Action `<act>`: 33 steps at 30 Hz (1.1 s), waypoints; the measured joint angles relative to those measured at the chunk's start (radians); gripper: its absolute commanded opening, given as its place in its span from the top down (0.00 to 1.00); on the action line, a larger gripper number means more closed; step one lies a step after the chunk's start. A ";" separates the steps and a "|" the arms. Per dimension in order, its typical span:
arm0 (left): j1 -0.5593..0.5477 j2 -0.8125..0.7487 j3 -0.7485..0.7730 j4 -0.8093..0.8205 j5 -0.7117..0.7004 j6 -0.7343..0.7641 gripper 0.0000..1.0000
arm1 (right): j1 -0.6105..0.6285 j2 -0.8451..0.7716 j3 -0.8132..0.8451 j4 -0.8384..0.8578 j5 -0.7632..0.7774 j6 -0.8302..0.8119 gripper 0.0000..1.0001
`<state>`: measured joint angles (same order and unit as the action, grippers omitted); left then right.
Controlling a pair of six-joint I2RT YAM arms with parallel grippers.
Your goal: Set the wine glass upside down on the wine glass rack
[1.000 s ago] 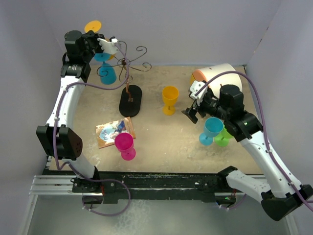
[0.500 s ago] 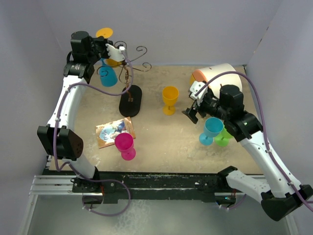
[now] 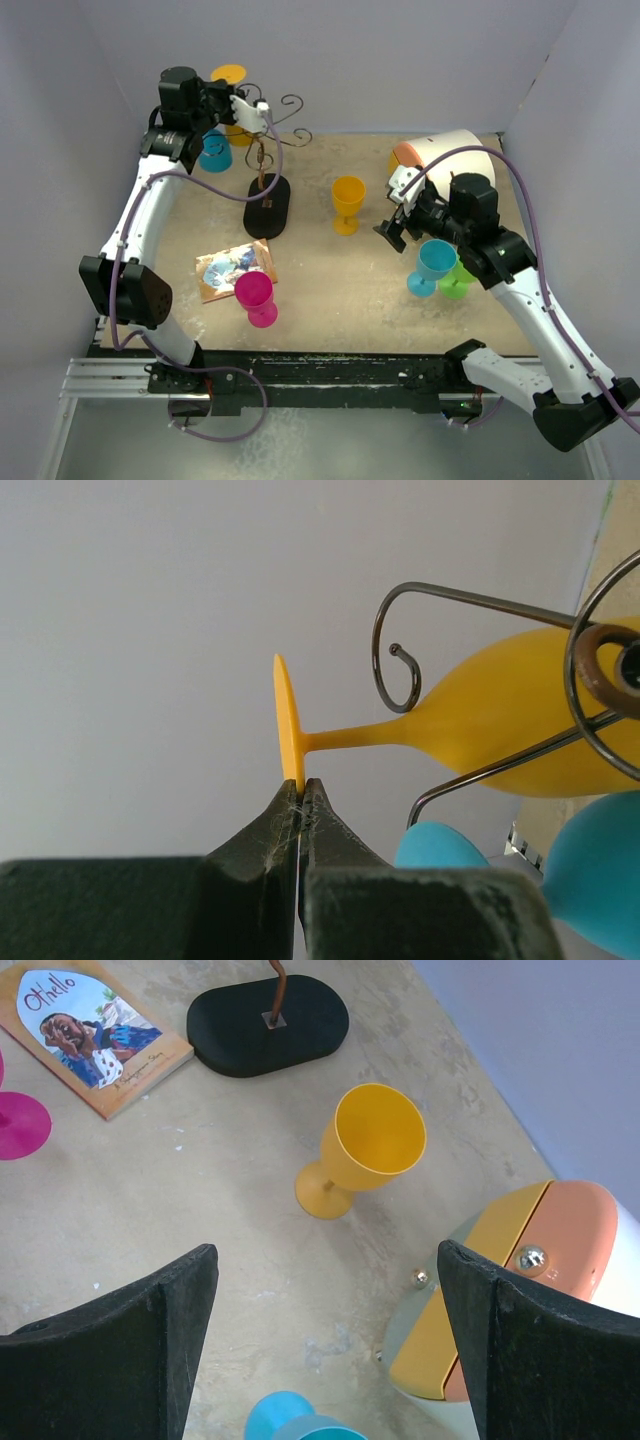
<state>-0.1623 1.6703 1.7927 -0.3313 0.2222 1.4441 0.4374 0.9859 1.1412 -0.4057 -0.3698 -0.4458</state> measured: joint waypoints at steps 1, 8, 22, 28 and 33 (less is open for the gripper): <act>-0.002 0.000 -0.003 0.000 -0.001 0.000 1.00 | 0.000 0.000 0.000 0.000 0.000 0.000 0.08; -0.013 0.000 -0.018 -0.009 -0.003 0.000 1.00 | 0.000 0.000 0.000 0.000 0.000 0.000 0.08; -0.045 -0.001 -0.037 0.002 -0.002 -0.004 1.00 | -0.002 0.002 0.000 0.000 0.000 0.000 0.07; -0.052 0.000 -0.058 0.031 -0.007 -0.020 1.00 | -0.006 0.002 0.000 0.001 0.000 0.000 0.08; -0.056 0.000 -0.067 0.061 -0.009 -0.045 1.00 | -0.006 0.002 -0.001 0.001 0.000 0.000 0.07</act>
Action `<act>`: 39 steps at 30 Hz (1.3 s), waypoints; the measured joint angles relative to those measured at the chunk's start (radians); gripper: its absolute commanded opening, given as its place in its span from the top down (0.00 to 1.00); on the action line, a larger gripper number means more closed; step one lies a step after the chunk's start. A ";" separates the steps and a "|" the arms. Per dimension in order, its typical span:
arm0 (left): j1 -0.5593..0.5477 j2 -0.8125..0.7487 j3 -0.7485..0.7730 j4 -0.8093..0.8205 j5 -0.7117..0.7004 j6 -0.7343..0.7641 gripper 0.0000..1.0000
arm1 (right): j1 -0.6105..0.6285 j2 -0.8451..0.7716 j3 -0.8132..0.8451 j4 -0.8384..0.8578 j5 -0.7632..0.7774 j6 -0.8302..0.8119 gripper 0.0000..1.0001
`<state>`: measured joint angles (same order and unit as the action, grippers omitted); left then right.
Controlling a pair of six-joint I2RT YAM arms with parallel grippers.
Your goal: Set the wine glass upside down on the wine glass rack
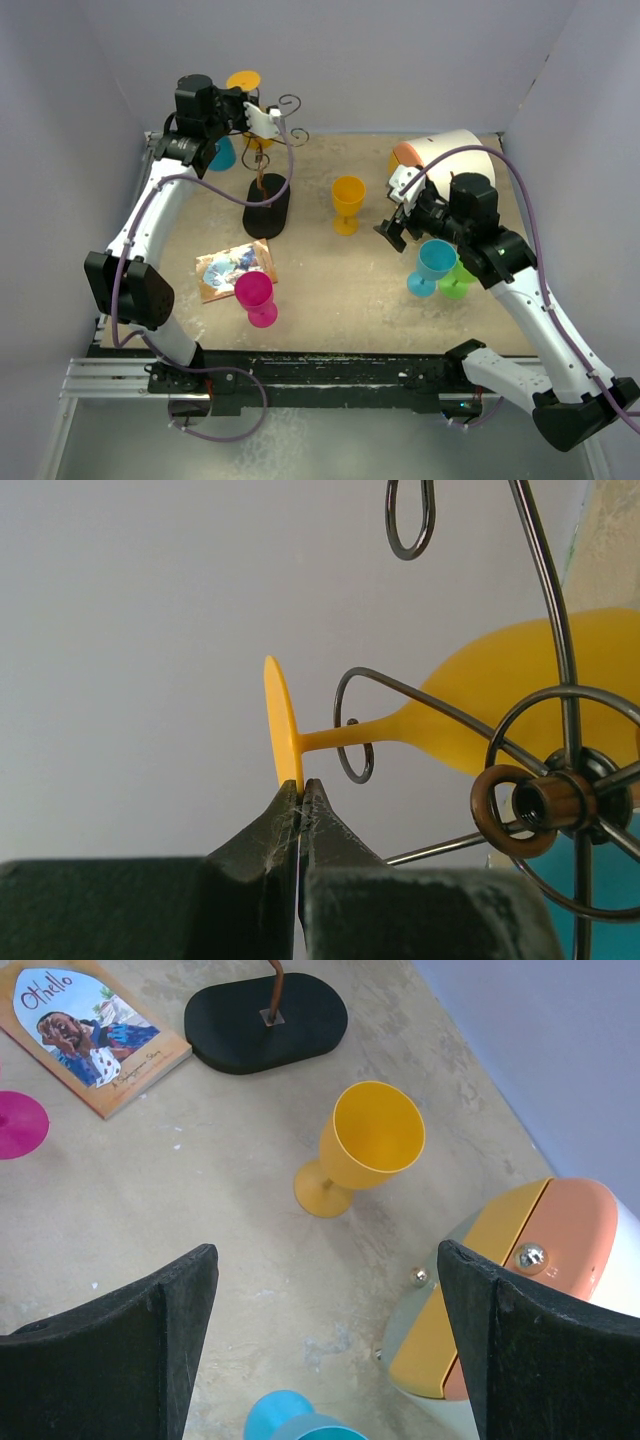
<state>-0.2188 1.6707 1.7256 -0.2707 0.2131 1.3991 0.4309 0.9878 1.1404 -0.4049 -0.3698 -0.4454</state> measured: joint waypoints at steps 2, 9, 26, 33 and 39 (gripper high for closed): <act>0.000 0.001 -0.002 0.007 0.000 -0.012 1.00 | 0.000 0.000 0.000 0.000 0.000 0.000 0.08; -0.001 0.015 -0.002 0.032 -0.001 -0.053 1.00 | 0.000 0.000 0.000 0.000 0.000 0.000 0.07; -0.008 0.073 0.014 0.045 -0.071 -0.108 1.00 | 0.000 0.000 -0.002 0.000 0.000 0.000 0.08; -0.008 0.078 0.036 0.036 -0.095 -0.132 1.00 | 0.000 0.000 -0.002 0.000 0.000 0.000 0.08; -0.008 0.078 0.039 0.023 -0.098 -0.135 1.00 | 0.000 0.000 -0.002 0.000 0.000 0.000 0.08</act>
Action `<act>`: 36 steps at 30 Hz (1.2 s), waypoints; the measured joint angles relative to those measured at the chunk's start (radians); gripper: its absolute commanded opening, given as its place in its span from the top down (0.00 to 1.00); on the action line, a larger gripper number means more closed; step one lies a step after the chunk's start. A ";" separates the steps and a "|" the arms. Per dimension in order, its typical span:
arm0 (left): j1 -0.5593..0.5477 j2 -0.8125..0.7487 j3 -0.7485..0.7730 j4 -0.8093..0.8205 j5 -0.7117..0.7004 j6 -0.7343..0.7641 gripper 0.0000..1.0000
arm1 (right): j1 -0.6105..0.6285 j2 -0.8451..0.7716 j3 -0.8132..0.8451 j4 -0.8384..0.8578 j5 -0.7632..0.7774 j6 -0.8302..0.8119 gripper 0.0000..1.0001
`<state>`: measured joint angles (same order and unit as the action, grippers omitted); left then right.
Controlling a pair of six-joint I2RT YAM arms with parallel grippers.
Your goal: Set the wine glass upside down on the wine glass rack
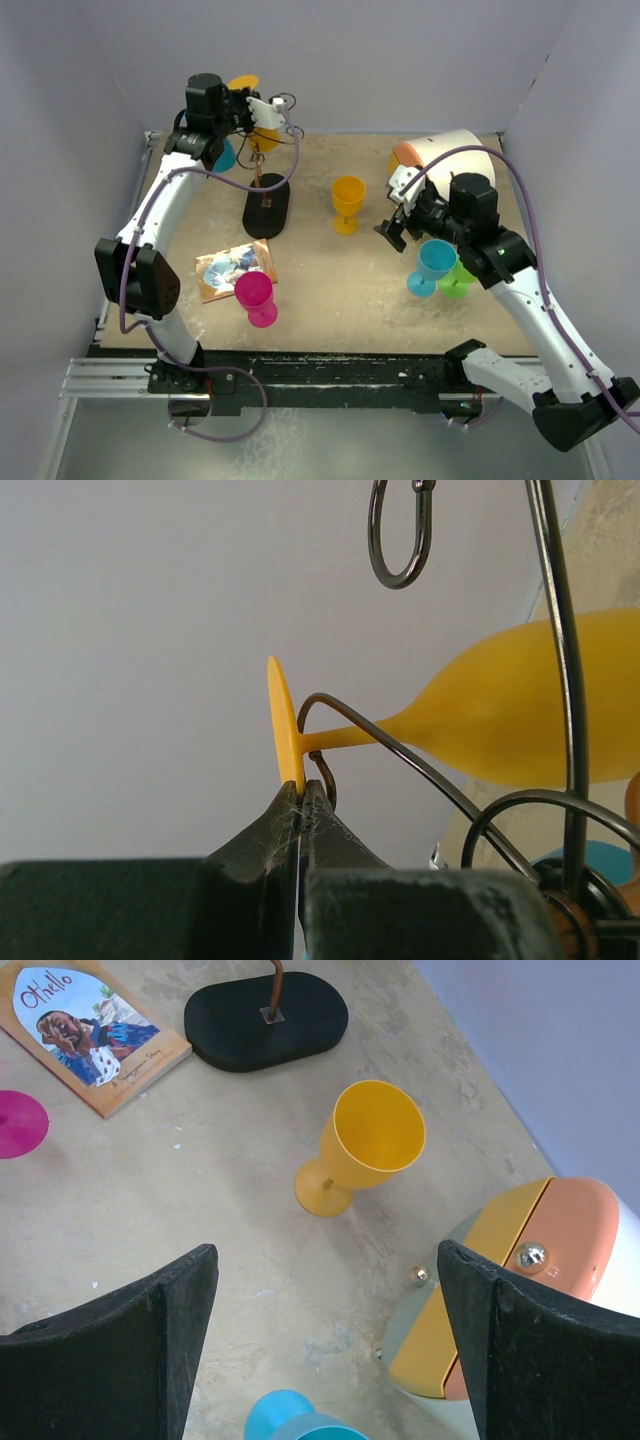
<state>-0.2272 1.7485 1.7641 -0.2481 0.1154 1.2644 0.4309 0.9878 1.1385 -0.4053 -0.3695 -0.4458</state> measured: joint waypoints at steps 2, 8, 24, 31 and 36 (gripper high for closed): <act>0.000 0.001 0.000 -0.005 0.000 0.000 1.00 | 0.000 0.000 0.000 0.000 0.000 0.000 0.08; -0.003 0.016 0.010 -0.003 -0.001 -0.009 1.00 | 0.000 0.000 0.000 0.000 0.000 0.000 0.08; -0.003 0.052 0.067 -0.016 -0.020 -0.053 1.00 | 0.000 0.000 0.000 0.000 0.000 0.000 0.08; -0.003 0.052 0.076 -0.042 -0.030 -0.057 1.00 | 0.000 0.000 0.000 0.000 0.000 0.000 0.07; -0.003 0.052 0.078 -0.056 -0.037 -0.060 1.00 | 0.000 0.000 0.000 0.000 0.000 0.000 0.07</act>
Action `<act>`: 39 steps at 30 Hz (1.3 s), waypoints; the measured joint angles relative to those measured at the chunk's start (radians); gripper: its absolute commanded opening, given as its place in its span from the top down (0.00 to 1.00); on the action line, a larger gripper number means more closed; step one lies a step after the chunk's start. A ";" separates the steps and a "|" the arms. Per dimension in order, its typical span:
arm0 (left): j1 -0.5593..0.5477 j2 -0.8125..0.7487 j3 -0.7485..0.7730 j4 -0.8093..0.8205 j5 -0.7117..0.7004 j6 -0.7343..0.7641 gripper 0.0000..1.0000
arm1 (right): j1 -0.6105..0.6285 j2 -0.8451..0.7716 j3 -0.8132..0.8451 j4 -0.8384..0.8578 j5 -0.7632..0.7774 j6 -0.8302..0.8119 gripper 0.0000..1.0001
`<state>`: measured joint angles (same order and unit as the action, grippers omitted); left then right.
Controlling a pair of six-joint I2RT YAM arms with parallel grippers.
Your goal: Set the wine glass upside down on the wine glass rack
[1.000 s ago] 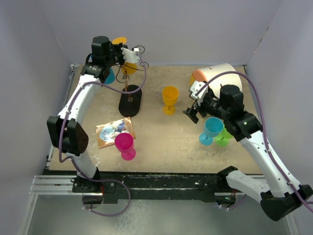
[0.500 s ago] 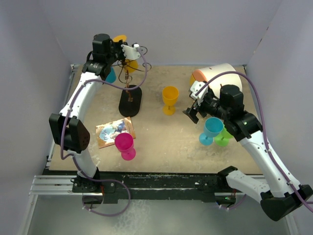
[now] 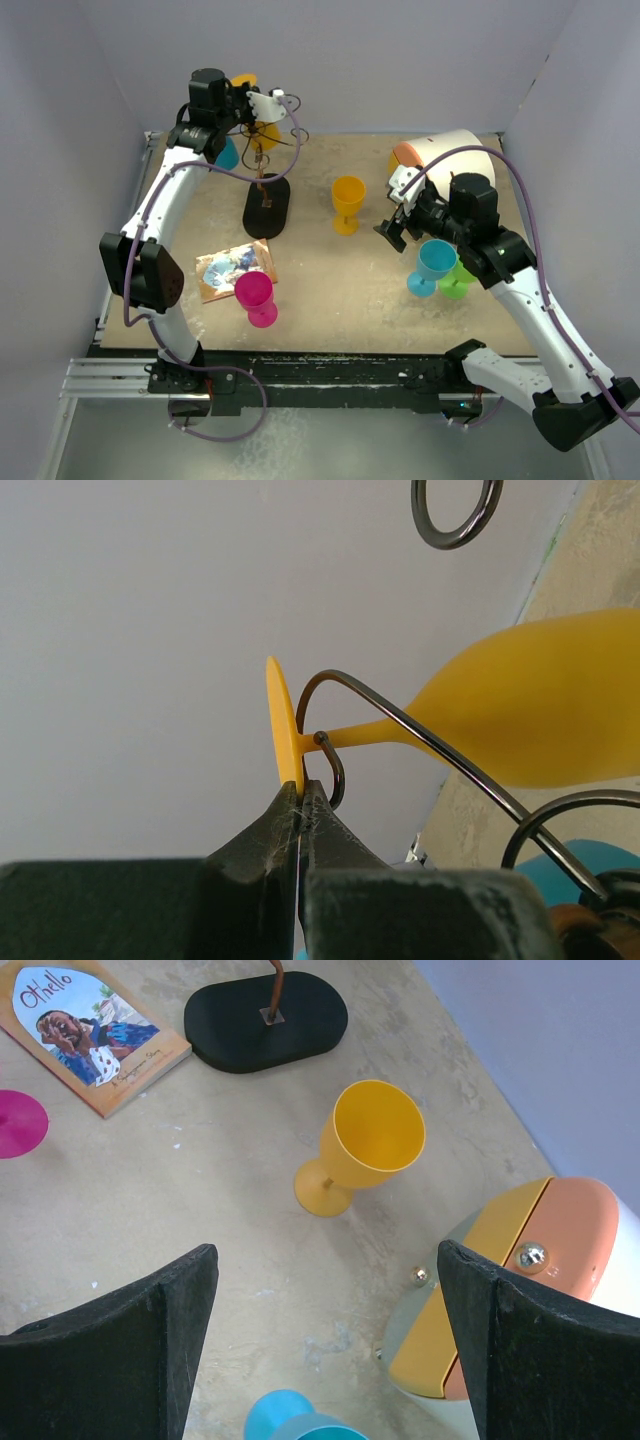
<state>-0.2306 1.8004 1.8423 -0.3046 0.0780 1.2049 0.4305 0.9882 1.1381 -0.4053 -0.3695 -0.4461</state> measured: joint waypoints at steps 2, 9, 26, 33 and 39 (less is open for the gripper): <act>0.000 -0.001 0.000 -0.002 -0.002 0.000 1.00 | 0.000 0.000 0.000 0.000 0.000 -0.001 0.07; 0.000 -0.013 0.000 -0.024 -0.003 0.000 1.00 | -0.005 0.000 0.000 0.000 0.000 -0.003 0.07; -0.002 -0.033 -0.010 -0.049 -0.004 0.003 0.96 | -0.006 0.000 0.000 0.000 0.000 -0.004 0.07; -0.008 -0.041 -0.025 -0.043 -0.005 0.011 0.92 | -0.006 0.000 0.000 0.000 0.000 -0.008 0.07; -0.011 -0.049 -0.042 -0.042 -0.005 0.011 0.89 | -0.006 0.000 0.000 0.000 0.000 -0.010 0.07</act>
<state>-0.2420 1.7515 1.8000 -0.3462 0.0731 1.2163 0.4240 0.9882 1.1381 -0.4049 -0.3695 -0.4564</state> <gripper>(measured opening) 0.095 0.925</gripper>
